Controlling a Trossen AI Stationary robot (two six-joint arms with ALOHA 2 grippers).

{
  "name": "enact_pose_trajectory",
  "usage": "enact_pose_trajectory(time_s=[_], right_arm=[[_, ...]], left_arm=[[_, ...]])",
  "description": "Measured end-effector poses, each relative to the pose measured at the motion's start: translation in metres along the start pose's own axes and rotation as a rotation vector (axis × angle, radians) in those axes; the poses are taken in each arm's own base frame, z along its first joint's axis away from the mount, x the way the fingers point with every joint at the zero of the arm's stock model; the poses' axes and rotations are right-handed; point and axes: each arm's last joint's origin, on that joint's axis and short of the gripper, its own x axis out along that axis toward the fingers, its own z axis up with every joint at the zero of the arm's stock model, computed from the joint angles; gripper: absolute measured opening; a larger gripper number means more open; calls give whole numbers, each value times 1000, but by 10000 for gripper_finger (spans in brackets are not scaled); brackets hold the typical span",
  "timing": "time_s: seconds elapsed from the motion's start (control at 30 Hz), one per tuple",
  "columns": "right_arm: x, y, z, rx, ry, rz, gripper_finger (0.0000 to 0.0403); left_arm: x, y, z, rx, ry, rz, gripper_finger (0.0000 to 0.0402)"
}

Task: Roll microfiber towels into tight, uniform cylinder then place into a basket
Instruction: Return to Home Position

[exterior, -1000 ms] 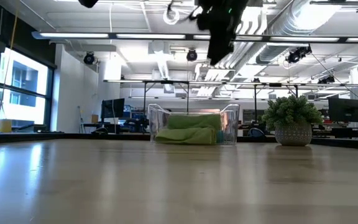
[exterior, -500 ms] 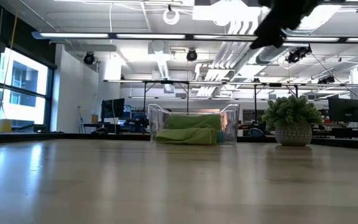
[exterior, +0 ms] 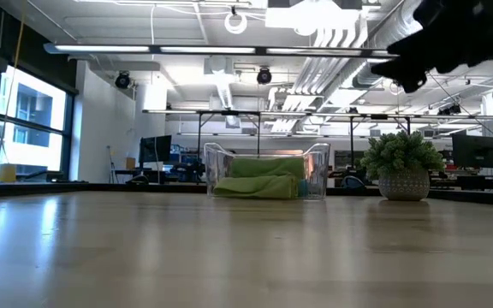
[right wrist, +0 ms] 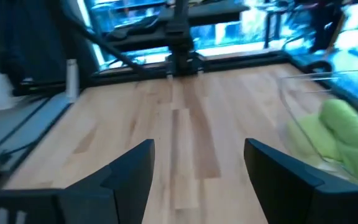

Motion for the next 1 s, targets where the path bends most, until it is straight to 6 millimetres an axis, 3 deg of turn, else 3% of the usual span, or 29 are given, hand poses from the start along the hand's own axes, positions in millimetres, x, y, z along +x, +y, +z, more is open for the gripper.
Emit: enact_pose_trajectory(time_s=[0.4, 0.67, 0.83, 1.0], right_arm=[[0, -1, -49, -30, -41, -148, 241], [0, -3, -66, -22, -1, -254, 241], [-1, -4, -77, 75, 42, -262, 241], [-1, -5, -85, 146, 110, -272, 241]], left_arm=[[0, 31, -4, -146, 108, 70, 144], [-25, 53, -9, -192, 89, 114, 144], [-42, 62, -36, -210, 9, 88, 144], [-36, 69, -75, -227, -112, 21, 144]])
